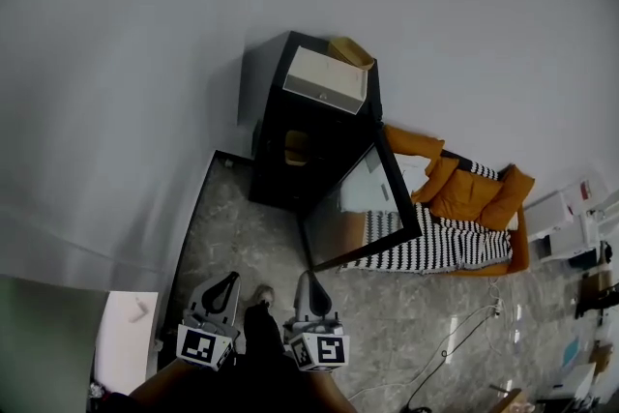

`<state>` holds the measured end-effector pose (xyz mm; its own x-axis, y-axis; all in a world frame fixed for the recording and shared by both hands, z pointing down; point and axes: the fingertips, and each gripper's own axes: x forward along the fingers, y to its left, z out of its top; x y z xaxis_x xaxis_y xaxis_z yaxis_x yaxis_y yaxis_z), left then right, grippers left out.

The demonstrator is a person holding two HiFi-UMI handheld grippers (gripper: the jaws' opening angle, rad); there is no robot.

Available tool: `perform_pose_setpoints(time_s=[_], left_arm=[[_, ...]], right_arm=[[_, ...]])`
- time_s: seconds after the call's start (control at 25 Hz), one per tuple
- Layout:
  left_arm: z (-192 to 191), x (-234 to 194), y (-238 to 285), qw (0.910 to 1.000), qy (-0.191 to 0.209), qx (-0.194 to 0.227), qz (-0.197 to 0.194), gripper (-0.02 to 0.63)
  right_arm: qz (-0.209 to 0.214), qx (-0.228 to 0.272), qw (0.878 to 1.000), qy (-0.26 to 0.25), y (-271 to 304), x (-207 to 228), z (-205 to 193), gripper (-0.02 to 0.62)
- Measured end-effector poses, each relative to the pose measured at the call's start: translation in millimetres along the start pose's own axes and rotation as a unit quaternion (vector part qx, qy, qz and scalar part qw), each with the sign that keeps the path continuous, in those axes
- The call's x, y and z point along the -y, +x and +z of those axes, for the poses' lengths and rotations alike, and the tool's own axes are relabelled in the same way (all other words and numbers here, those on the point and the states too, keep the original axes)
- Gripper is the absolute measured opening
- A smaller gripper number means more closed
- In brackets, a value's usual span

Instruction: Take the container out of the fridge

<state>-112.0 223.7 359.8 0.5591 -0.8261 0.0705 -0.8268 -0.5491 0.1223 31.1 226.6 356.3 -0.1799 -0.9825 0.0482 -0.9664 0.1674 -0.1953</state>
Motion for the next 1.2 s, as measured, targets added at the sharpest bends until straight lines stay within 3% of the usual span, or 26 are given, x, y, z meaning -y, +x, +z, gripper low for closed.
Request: perform_pose_setpoints(time_s=[0.52,0.88,1.2], left_arm=[[15.8,-19.7,141.6,0.9990,0.016,0.007,0.040,0.008],[20.3,-35.0,188.6,0.9973,0.007,0.015,0.072,0.008],[7.3,-54.5,231.2,0.9977,0.005,0.012,0.067,0.008]], right_arm=[[0.037,-0.023,0.999,-0.020,119.4,84.8,5.2,0.000],[0.054,-0.039,0.998,-0.006,166.5,109.6,-13.7,0.000],[0.045,-0.044,0.998,0.016,210.1,126.5,-33.2,0.000]])
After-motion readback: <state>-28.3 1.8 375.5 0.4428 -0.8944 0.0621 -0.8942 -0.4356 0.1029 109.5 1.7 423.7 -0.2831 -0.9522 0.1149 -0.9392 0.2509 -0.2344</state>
